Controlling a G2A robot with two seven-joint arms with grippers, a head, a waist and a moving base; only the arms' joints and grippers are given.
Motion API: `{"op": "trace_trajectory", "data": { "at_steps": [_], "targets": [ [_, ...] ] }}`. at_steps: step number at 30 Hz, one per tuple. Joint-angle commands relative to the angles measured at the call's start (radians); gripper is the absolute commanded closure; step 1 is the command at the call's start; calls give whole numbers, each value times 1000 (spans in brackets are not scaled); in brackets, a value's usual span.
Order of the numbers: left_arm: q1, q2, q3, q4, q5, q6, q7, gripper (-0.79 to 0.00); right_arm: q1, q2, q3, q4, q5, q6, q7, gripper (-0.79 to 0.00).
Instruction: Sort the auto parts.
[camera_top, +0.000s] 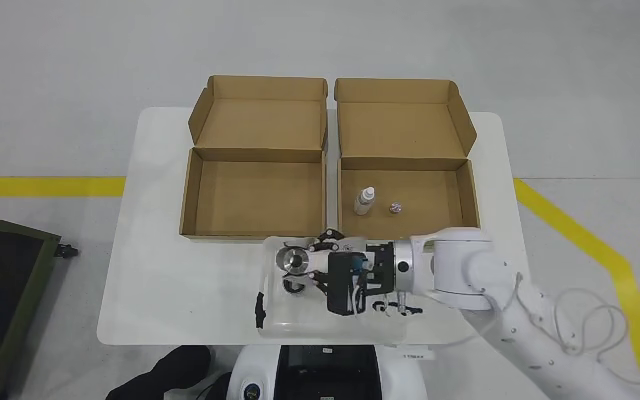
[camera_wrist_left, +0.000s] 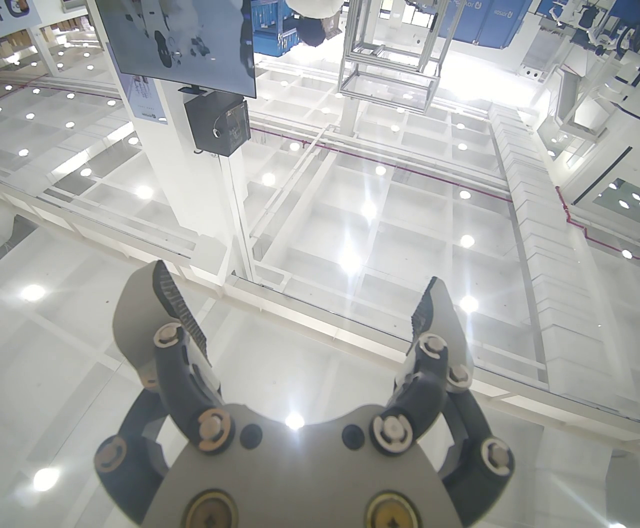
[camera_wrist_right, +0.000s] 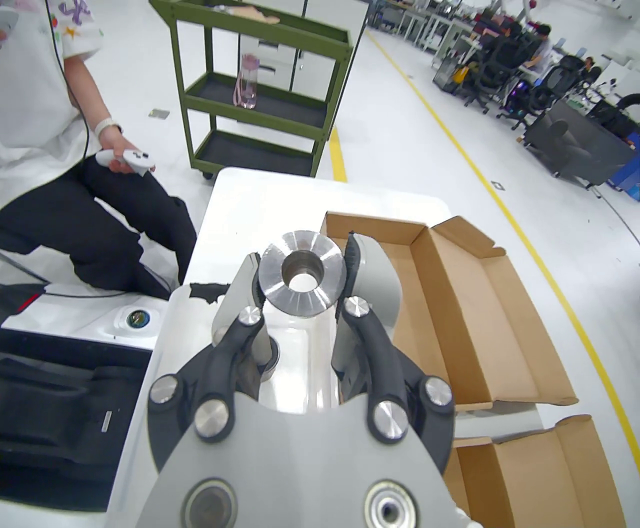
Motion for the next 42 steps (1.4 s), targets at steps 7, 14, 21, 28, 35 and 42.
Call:
{"op": "trace_trajectory", "data": {
  "at_steps": [7, 14, 21, 28, 35, 42],
  "targets": [
    [0, 0, 0, 0, 0, 0, 0, -785, 11, -7, 58, 0, 32, 29, -131, 0],
    [0, 0, 0, 0, 0, 0, 0, -785, 22, -13, 111, -28, 45, 54, -211, 0],
    [0, 0, 0, 0, 0, 0, 0, -785, 33, -20, 146, -42, 46, 70, -279, 0],
    [0, 0, 0, 0, 0, 0, 0, -785, 35, -28, 166, -46, 19, 92, -329, 0],
    [0, 0, 0, 0, 0, 0, 0, -785, 36, -37, 167, -37, -7, 104, -374, 0],
    [0, 0, 0, 0, 0, 0, 0, -785, 46, -40, 186, -4, -2, 68, -384, 0]
  ]
}}
